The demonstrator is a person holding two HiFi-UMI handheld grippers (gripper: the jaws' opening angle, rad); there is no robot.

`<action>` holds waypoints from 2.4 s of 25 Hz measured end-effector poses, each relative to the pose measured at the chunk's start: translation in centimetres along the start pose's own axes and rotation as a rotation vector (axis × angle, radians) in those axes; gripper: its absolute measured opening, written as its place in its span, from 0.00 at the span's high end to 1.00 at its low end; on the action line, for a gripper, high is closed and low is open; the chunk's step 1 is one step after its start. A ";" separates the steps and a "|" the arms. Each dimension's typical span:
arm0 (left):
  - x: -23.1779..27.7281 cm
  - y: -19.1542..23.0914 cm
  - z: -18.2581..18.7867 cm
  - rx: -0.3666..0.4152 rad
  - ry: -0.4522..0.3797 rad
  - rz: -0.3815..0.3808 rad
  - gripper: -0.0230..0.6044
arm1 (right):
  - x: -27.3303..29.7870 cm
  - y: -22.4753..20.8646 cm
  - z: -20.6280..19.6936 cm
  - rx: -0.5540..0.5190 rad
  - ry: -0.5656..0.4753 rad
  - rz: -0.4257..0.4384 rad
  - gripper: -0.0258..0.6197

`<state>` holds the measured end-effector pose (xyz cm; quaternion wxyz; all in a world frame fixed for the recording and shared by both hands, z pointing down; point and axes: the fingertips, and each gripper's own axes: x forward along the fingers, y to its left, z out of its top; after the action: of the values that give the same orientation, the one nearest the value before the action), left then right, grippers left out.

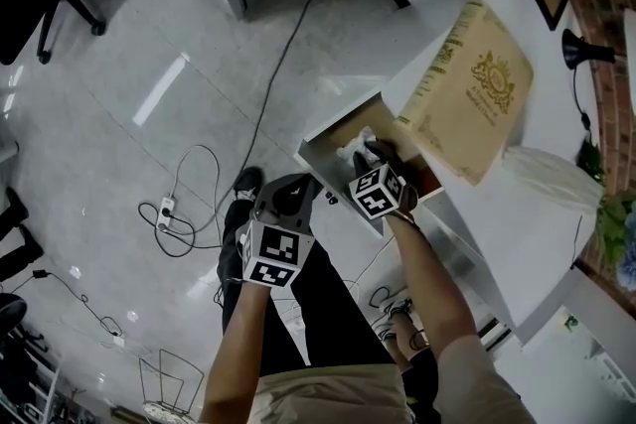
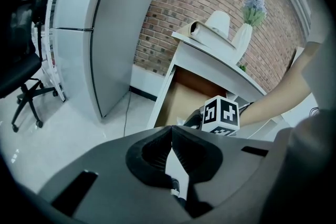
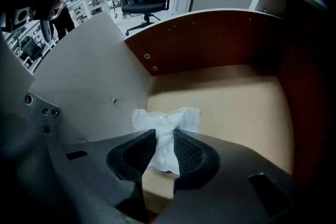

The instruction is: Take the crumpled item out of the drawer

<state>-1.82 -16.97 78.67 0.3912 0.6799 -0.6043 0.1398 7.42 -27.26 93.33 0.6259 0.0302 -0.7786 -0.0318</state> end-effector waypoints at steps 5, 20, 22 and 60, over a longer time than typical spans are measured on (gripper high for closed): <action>-0.3 0.7 0.4 -0.009 -0.016 0.009 0.94 | 0.2 0.2 0.0 -0.002 0.029 0.015 0.81; -1.9 0.6 0.2 0.082 0.021 -0.084 0.94 | -3.4 0.6 -0.5 0.176 0.016 -0.062 0.91; -2.0 0.1 0.4 0.103 0.029 -0.106 0.94 | -4.5 0.6 -0.5 0.208 0.005 -0.078 0.91; -15.4 -12.4 6.8 0.424 0.109 -0.348 0.94 | -34.3 10.9 -1.1 0.911 -0.363 -0.345 0.91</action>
<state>4.19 -11.18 59.49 0.2902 0.8317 -0.4138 0.2301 15.77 -13.46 61.14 0.3897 0.4217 -0.7932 0.2028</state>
